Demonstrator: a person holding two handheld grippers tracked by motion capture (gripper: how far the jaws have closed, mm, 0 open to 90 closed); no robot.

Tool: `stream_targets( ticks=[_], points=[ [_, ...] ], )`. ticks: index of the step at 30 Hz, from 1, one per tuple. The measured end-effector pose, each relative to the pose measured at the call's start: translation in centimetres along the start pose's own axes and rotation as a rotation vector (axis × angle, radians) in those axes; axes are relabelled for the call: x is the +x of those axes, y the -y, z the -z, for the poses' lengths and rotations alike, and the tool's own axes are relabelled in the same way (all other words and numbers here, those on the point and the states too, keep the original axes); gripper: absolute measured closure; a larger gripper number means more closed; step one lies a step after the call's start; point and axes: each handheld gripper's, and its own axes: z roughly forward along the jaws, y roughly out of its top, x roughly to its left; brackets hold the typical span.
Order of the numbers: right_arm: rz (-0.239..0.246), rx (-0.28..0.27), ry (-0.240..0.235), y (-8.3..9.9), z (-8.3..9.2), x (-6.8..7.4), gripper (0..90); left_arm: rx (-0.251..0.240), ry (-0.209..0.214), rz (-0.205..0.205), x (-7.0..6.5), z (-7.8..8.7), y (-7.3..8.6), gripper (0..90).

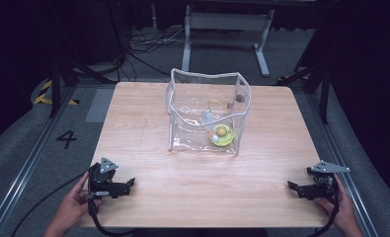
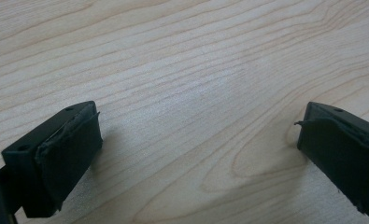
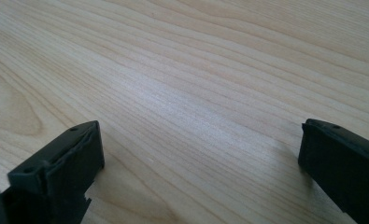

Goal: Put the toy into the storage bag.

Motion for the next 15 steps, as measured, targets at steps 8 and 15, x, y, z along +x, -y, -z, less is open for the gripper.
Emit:
stream_targets(
  ticks=[8, 15],
  points=[
    [-0.002, -0.001, 0.003, 0.01, 0.01, 0.03, 0.1, 0.0, 0.0, 0.0, 0.0, 0.0, 0.0, 0.1],
    [-0.006, 0.0, 0.007, 0.05, 0.05, 0.06, 0.1, 0.0, 0.0, 0.001, -0.01, 0.0, 0.0, 0.1]
  ],
)
